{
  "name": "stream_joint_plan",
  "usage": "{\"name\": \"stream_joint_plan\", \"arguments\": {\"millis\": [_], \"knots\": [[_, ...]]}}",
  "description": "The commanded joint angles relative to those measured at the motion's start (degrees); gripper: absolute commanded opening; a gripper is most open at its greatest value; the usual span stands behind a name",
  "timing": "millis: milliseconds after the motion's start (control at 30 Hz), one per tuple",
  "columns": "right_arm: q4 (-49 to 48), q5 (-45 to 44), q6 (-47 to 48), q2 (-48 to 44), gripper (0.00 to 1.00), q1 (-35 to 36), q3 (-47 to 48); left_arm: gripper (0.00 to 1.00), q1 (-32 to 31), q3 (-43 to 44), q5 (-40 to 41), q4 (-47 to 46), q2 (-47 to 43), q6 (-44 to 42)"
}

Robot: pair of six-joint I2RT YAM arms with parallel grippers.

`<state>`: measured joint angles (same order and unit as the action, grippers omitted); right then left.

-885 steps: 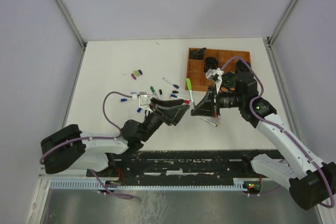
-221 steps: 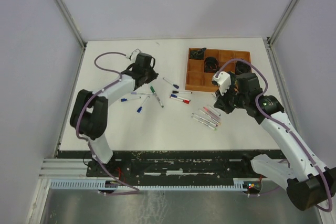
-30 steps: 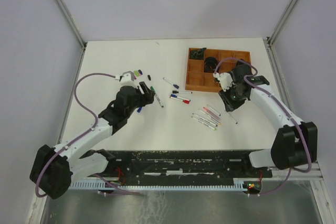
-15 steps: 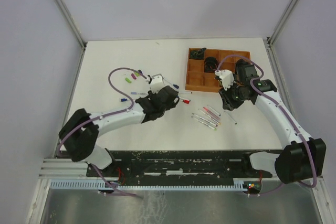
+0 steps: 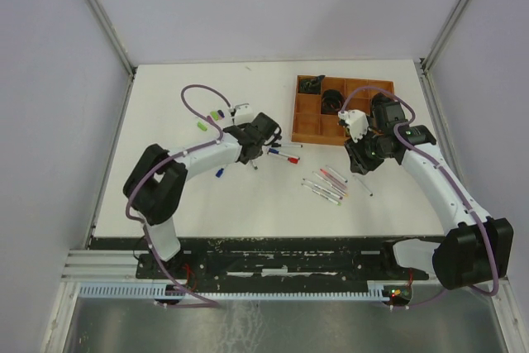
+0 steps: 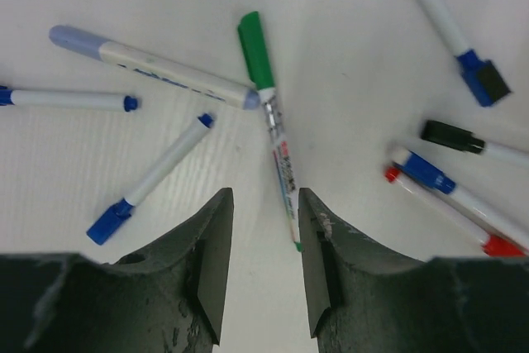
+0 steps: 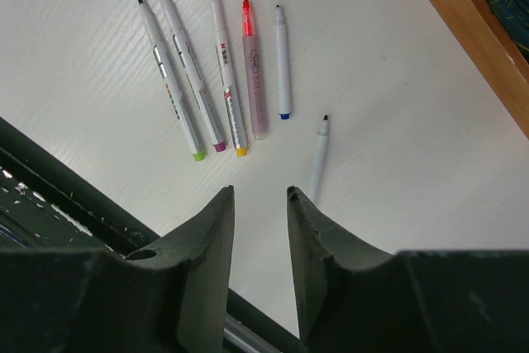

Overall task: Open the pen caps
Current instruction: Pick up the pen from the center of the board.

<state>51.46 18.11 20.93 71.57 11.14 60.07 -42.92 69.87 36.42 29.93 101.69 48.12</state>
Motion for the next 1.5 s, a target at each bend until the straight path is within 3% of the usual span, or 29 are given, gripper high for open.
{"name": "stream_joint_plan", "arguments": {"millis": [0, 300, 733, 1467], "knots": [[-1.0, 1.3, 0.6, 0.1, 0.40, 0.1, -0.3, 0.44, 3.5, 2.2, -4.4, 1.6, 3.2, -4.5], [-0.9, 1.4, 0.8, 0.2, 0.40, 0.1, -0.4, 0.40, 5.3, 6.5, -8.2, 1.9, 8.2, -5.5], [-0.8, 1.3, 0.9, 0.4, 0.41, 0.1, -0.4, 0.39, 7.6, 6.2, -12.1, 1.6, 9.7, -3.8], [-0.8, 1.5, 1.0, 0.0, 0.41, 0.1, -0.5, 0.25, 8.9, 7.3, -15.7, 2.1, 11.8, -4.3]]}}
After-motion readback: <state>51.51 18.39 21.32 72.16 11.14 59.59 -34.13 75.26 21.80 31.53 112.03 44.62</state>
